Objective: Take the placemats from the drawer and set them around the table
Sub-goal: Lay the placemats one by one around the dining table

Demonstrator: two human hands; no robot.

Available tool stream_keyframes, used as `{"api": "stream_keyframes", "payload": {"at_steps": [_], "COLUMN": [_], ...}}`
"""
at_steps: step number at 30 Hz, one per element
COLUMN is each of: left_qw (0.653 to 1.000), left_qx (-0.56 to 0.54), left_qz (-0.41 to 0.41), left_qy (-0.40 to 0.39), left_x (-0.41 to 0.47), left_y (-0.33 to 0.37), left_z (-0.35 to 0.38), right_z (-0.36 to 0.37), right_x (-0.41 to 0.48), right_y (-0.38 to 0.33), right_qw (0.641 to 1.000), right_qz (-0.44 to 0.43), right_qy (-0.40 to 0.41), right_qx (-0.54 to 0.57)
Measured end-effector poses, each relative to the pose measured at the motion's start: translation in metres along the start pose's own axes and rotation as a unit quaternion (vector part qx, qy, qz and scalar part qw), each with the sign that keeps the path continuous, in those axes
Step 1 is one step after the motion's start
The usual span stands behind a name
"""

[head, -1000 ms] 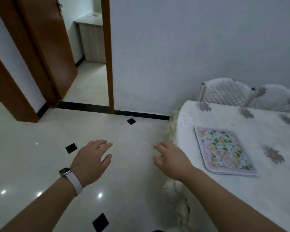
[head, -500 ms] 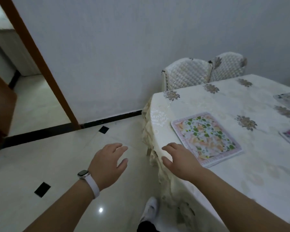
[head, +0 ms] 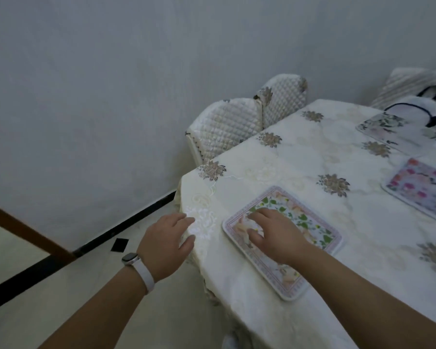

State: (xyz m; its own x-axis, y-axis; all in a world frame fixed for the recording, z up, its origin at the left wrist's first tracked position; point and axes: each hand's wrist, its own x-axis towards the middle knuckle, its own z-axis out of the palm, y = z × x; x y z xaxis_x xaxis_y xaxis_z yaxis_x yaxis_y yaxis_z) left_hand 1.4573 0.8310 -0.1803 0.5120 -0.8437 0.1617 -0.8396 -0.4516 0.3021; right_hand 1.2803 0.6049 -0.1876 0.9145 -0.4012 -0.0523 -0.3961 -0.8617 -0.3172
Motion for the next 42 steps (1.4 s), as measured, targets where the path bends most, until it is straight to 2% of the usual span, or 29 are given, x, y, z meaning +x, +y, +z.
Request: {"api": "stream_keyframes", "payload": {"at_steps": [8,11,16,21,25,28,36,42], "left_qw": [0.992,0.986,0.967,0.945,0.915,0.891,0.863,0.878], "left_qx": [-0.047,-0.068,-0.062,-0.103,-0.132,-0.140,-0.178,-0.219], "left_qz": [0.098,0.123,0.188,0.198,0.200,0.210,0.152,0.078], "left_qy": [-0.058,-0.091,-0.158,-0.239,-0.326,-0.378,-0.448,-0.419], "left_x": [0.094,0.119,0.163,0.197,0.225,0.240,0.243,0.235], "left_y": [0.009,0.003,-0.018,-0.053,-0.058,-0.048,-0.011,0.009], "left_z": [0.043,0.064,0.094,0.122,0.142,0.154,0.175,0.181], "right_z": [-0.002,0.017,0.037,0.061,0.076,0.086,0.092,0.135], "right_x": [-0.003,-0.009,-0.007,-0.009,-0.006,-0.007,-0.018,-0.038], "right_y": [0.054,0.067,0.075,0.063,0.049,0.037,0.018,0.054], "right_qw": [0.990,0.979,0.951,0.877,0.789,0.736,0.654,0.614], "right_qz": [0.143,0.201,0.306,0.466,0.592,0.651,0.704,0.705], "right_qy": [0.008,-0.027,-0.032,-0.061,-0.009,0.006,0.065,0.165], "right_qx": [0.007,0.014,0.035,0.097,0.165,0.184,0.270,0.315]}}
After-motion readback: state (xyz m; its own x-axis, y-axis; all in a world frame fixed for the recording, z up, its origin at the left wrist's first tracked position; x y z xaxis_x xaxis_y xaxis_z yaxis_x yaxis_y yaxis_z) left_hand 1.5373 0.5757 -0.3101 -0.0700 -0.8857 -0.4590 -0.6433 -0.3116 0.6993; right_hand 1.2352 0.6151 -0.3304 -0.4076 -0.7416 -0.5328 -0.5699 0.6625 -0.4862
